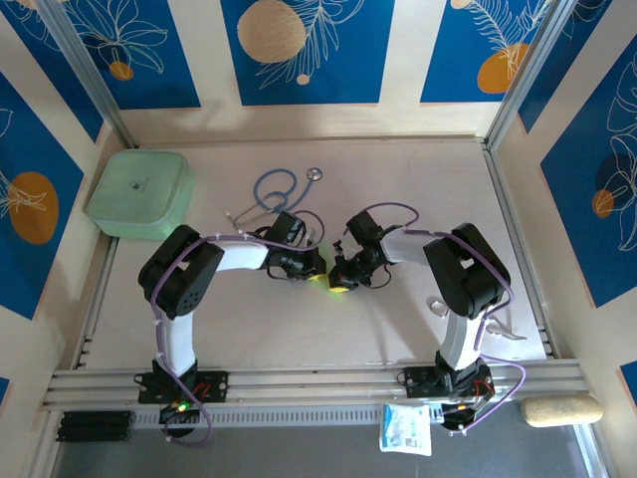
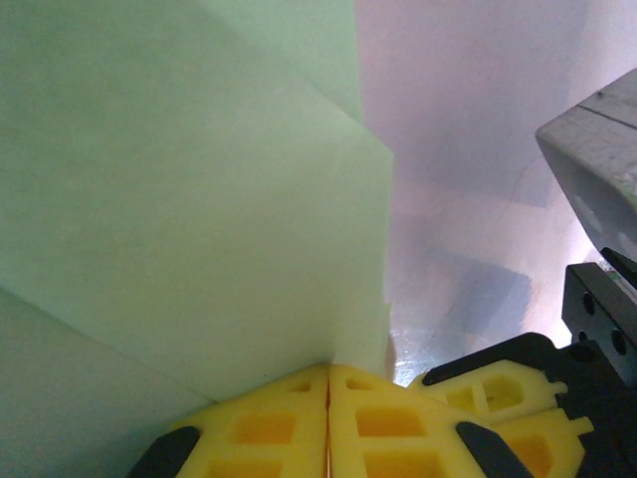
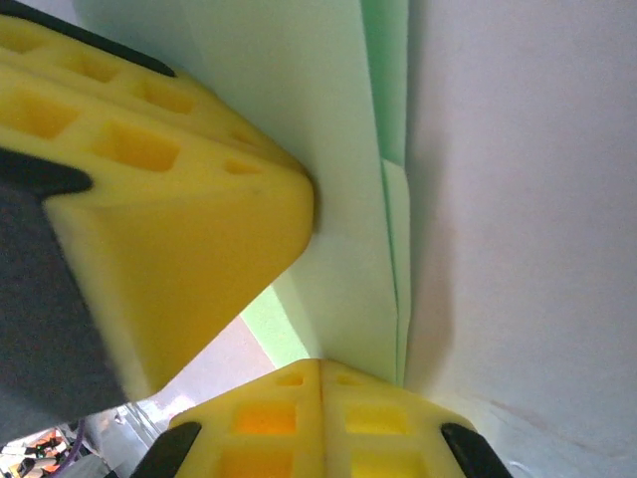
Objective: Fold a paper plane with a square sheet of paper (pick it up from the middle)
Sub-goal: Fourth fold the wing at the center of the table.
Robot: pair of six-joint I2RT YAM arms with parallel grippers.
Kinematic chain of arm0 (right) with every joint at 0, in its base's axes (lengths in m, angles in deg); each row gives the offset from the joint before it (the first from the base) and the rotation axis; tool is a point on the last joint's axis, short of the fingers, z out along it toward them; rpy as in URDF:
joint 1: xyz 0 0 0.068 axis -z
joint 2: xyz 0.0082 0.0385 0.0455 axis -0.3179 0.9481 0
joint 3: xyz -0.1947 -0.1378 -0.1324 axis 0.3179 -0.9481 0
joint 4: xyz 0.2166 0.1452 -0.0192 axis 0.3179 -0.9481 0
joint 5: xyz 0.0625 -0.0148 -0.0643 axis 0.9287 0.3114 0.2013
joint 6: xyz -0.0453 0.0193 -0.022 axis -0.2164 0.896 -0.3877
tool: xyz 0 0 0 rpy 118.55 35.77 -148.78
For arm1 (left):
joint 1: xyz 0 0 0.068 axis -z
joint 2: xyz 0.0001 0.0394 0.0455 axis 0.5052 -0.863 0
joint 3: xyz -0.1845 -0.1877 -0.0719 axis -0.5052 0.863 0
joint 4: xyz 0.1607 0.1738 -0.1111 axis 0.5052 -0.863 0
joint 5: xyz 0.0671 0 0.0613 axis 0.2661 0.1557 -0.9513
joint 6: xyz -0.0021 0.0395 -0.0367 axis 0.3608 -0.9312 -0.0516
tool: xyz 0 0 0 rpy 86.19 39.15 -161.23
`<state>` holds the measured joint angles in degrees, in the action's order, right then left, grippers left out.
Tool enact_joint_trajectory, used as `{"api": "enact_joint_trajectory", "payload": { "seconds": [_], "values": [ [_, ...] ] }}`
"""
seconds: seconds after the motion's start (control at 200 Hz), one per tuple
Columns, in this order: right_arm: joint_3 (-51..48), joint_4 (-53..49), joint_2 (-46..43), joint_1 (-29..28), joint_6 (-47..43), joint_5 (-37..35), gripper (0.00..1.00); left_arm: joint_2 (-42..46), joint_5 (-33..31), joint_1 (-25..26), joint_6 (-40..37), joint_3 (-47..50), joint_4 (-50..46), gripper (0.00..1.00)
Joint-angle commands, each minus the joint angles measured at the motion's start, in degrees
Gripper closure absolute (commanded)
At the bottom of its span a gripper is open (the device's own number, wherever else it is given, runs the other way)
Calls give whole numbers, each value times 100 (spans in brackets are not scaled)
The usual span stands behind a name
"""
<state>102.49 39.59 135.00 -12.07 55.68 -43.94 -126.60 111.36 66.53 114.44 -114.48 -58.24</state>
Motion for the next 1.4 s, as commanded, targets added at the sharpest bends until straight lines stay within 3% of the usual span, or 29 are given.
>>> {"api": "enact_joint_trajectory", "payload": {
  "seconds": [0.0, 0.42, 0.785, 0.975, 1.131, 1.396],
  "values": [
    [-292, -752, 303, 9, -71, -455, 97, -229, -553, -285, -199, -137, -456, 91],
    [-413, -790, 268, 96, -85, -514, 98, -753, -545, -1123, -1281, -1146, -1366, 90],
    [-480, -702, 174, 116, -47, -472, 98, -628, -788, -1593, -1951, -1493, -1896, 90],
    [-473, -669, 123, 124, -19, -430, 98, 174, -646, -1482, -1694, -1554, -2001, 88],
    [-417, -709, 101, 125, -41, -398, 98, 735, -880, -1125, -1296, -1143, -1863, 88],
    [-291, -746, 92, 133, -142, -276, 98, 584, -550, -511, -536, -497, -740, 88]
  ]
}}
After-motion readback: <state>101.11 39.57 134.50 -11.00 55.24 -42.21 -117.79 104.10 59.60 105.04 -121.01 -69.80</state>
